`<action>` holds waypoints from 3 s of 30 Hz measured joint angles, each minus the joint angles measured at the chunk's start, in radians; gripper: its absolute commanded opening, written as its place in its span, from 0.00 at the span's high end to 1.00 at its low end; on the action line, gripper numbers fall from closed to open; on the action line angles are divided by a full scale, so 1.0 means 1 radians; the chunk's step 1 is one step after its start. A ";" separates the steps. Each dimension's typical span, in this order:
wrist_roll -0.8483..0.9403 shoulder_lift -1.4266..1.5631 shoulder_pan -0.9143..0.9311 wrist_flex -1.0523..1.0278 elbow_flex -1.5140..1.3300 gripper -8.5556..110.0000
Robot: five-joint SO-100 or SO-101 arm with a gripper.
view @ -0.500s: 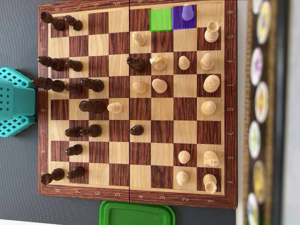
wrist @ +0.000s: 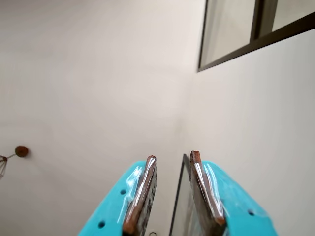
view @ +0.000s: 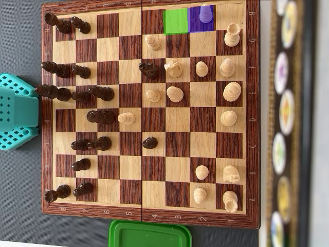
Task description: Play chess
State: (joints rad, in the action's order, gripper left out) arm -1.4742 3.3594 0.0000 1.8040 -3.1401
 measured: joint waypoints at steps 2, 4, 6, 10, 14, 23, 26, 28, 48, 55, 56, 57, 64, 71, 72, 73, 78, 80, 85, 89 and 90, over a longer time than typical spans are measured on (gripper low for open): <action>0.000 0.000 0.000 0.000 0.000 0.83; 0.000 0.000 0.000 0.000 0.000 0.83; 0.000 0.000 0.000 0.000 0.000 0.83; 0.000 0.000 0.000 0.000 0.000 0.83; 0.000 0.000 0.000 0.000 0.000 0.83; 0.000 0.000 0.000 0.000 0.000 0.83; 0.000 0.000 0.000 0.000 0.000 0.83; 0.000 0.000 0.000 0.000 0.000 0.83; 0.000 0.000 0.000 0.000 0.000 0.83; 0.000 0.000 0.000 0.000 0.000 0.83; 0.000 -0.002 0.000 0.000 0.000 0.83; 0.000 -0.002 0.000 0.000 0.000 0.83; 0.000 -0.003 0.000 -0.187 0.046 0.83; 0.000 -0.003 0.000 -0.531 0.216 0.83; 0.000 -0.003 0.000 -0.586 0.238 0.83; 0.000 -0.003 0.000 -0.634 0.258 0.83; 0.000 -0.003 0.000 -0.897 0.319 0.83; 0.000 -0.003 0.000 -1.017 0.337 0.83; 0.000 -0.005 -0.006 -1.267 0.405 0.83; 0.000 -0.006 -0.003 -1.565 0.476 0.83; 0.000 -0.006 -0.003 -1.634 0.500 0.83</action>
State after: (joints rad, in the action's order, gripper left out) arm -1.4742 3.3533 -0.0031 0.1703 -2.6400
